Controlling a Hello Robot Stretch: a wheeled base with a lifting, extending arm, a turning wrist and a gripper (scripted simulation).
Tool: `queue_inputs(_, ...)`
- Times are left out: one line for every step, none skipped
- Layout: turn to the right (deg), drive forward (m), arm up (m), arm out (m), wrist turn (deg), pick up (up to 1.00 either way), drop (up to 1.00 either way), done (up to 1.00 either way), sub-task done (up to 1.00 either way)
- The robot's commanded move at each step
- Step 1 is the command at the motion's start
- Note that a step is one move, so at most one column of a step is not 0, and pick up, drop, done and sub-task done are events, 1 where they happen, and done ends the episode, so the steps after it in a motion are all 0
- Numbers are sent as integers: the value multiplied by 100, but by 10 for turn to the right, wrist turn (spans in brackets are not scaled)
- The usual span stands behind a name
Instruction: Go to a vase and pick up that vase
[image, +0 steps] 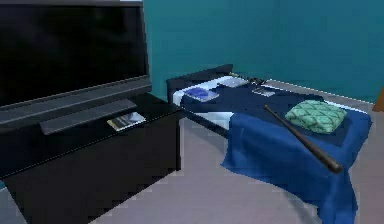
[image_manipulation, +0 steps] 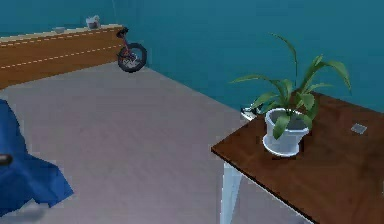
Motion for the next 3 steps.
queue_inputs(0, 15, 0, 0, 0, 0, 0, 0, 0)
queue_inputs(450, 0, 0, 0, 0, 0, 0, 0, 0)
queue_inputs(150, 0, 0, 0, 0, 0, 0, 0, 0)
